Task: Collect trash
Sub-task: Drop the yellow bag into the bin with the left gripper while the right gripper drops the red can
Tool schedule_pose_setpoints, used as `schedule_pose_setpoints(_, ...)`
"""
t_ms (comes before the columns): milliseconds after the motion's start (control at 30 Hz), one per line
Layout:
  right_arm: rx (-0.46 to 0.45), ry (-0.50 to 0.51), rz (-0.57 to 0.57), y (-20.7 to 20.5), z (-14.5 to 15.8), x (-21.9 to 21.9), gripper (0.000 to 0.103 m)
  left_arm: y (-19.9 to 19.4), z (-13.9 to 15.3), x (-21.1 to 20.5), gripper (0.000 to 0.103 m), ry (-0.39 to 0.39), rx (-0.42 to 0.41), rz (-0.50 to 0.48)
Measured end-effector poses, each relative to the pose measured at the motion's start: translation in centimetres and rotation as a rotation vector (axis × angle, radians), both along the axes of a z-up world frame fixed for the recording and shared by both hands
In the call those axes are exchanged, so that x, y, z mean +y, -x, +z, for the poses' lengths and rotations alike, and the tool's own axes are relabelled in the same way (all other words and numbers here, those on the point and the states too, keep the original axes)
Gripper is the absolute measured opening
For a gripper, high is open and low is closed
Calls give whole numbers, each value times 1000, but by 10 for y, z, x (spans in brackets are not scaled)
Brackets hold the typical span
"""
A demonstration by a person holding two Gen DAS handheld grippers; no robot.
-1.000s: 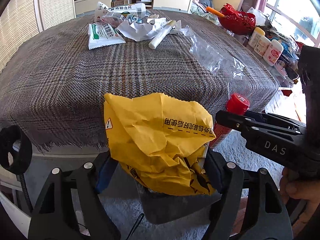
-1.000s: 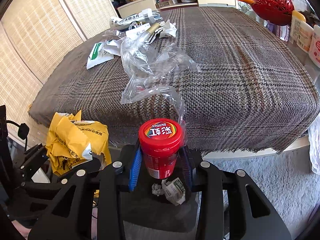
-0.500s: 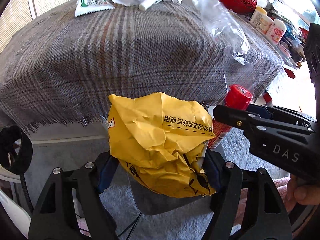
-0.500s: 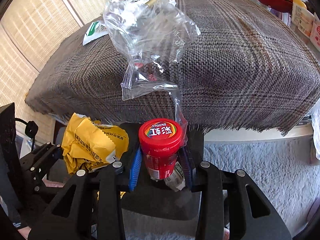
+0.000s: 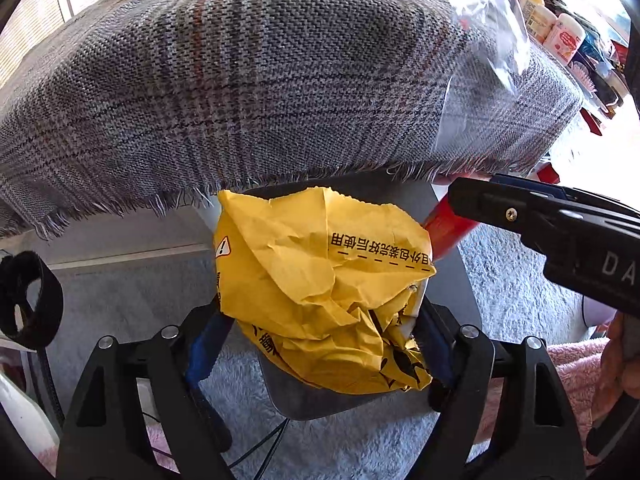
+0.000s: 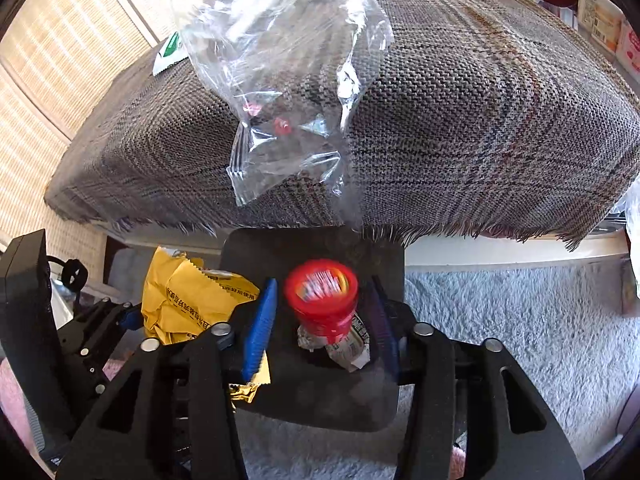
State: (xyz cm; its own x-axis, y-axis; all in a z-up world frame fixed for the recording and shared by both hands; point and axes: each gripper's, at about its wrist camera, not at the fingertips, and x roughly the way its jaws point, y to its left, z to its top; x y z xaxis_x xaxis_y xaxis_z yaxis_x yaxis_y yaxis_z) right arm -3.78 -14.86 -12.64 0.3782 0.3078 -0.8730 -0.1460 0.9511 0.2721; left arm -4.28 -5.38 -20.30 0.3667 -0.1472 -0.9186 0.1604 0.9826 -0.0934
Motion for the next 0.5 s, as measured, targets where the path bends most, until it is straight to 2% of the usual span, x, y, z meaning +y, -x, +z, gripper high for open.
schedule_pose_setpoints(167, -6, 3, -8, 0, 3, 0, 67, 2, 4, 4, 83, -4, -13, 10)
schedule_pose_setpoints(367, -31, -9, -14, -1, 10, -3, 68, 3, 8, 6, 84, 5, -19, 18)
schedule_pose_setpoints(500, -44, -17, -13, -2, 14, -3, 68, 7, 20, 17, 84, 13, -28, 20)
